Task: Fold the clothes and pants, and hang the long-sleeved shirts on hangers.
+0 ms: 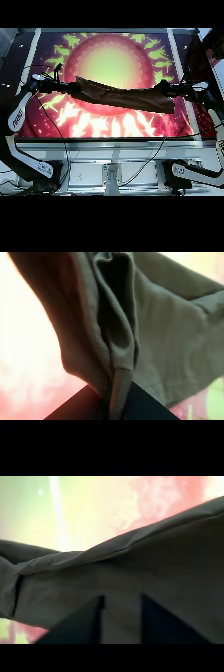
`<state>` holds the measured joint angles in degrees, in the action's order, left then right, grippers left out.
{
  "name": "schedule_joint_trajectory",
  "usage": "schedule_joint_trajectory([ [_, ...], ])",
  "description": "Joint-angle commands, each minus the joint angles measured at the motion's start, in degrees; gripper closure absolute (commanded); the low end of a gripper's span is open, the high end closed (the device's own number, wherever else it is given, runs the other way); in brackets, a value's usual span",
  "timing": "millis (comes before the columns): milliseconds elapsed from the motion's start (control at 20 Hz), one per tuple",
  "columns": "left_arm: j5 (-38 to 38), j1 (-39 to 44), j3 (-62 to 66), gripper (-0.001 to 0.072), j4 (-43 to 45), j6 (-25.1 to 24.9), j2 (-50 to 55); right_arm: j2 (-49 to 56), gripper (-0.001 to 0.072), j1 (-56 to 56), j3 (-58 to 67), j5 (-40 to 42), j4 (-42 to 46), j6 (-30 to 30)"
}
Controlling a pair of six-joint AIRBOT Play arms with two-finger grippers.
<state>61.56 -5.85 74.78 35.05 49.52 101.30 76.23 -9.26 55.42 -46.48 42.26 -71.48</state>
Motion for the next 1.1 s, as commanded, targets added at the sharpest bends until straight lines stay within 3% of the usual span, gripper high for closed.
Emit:
schedule_joint_trajectory([
  [0,2.5,0.5,1.6,0.0676,-0.8,4.2,-7.0,0.0,0.0693,0.0,4.3,-5.8,-0.6,0.6],
  [200,2.6,1.7,1.6,0.0676,2.0,15.2,-17.6,0.1,0.0701,4.1,6.9,-4.5,-2.1,0.6],
  [400,2.5,6.5,1.6,0.0676,6.9,21.7,-24.1,1.8,0.0703,16.3,7.0,7.8,2.1,-4.5],
  [600,2.5,12.2,1.6,0.0676,6.9,22.6,-26.9,9.7,0.0703,28.5,8.0,14.8,2.9,-10.5],
  [850,1.9,15.4,1.6,0.0675,6.9,24.7,-27.2,26.0,0.0704,37.2,22.8,9.9,2.8,-17.0],
  [1050,-3.4,16.6,1.6,0.0675,6.8,24.7,-27.1,33.7,0.0703,40.4,31.3,4.4,2.3,-20.0],
])
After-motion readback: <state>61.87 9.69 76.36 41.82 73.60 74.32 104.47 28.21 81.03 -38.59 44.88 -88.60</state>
